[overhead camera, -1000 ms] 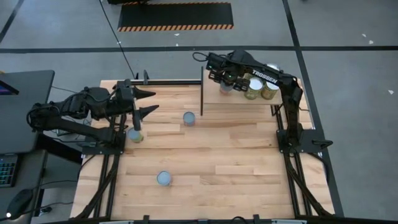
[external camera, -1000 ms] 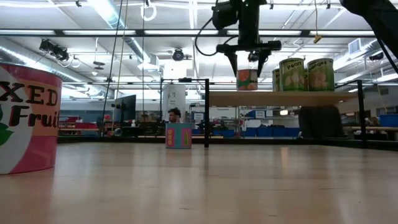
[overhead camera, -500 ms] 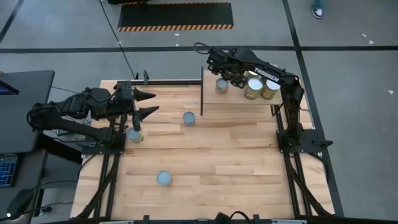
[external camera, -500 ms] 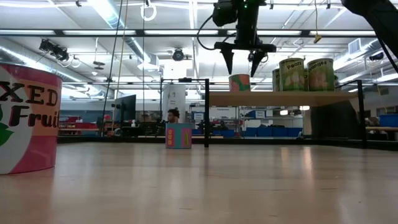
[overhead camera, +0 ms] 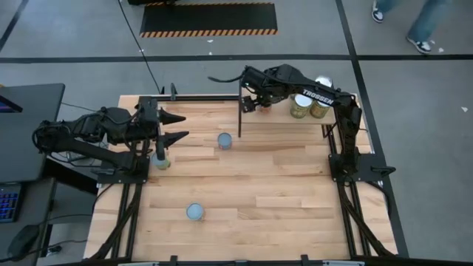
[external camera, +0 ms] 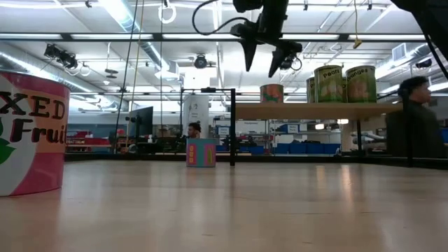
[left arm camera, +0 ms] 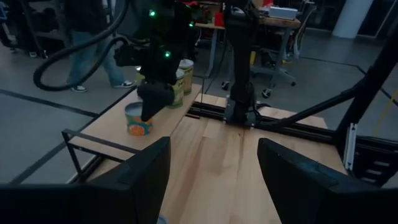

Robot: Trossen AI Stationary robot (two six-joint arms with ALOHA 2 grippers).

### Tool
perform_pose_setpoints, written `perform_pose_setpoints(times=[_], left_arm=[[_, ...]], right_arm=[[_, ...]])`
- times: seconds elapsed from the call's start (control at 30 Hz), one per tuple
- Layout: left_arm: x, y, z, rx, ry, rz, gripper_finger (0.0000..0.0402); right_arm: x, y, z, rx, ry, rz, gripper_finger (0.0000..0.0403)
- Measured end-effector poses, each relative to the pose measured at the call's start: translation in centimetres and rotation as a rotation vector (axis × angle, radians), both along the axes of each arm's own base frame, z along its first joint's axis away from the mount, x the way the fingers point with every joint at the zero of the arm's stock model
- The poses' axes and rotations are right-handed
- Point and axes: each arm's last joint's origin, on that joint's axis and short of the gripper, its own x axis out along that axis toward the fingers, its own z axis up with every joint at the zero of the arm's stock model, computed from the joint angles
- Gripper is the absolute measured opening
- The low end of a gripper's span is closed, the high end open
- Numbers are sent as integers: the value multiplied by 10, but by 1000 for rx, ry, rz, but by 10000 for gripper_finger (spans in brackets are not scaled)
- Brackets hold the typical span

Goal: Pick and place cans onto a shelf
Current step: Put the small canned oranges on the shelf

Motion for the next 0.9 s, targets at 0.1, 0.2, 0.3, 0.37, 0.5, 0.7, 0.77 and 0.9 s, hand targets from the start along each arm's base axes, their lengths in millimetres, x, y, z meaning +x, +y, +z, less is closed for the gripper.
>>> perform_pose_setpoints(times=[0.1,0.2,0.3,0.37,0.5,0.7,0.77,0.9], left_arm=[[0,0,0,-14,-2,3,247],[0,0,0,-13,-2,3,247],[0,0,0,-12,-2,3,247],[0,0,0,-11,-1,3,247],[0,0,0,-10,-2,3,247],[0,0,0,-12,-3,4,247],[0,0,0,-18,-4,4,247],[0,0,0,-20,-5,4,247]], right_arm=[[2,1,1,5,-47,-110,285],[1,1,0,54,-90,-277,246],[3,3,-6,102,-103,-331,212],[7,3,-14,116,-105,-337,195],[10,-6,-32,134,-123,-402,170],[16,-25,-43,13,-214,-481,153],[15,-33,-41,-45,-240,-512,151],[5,-52,-41,-157,-207,-578,145]])
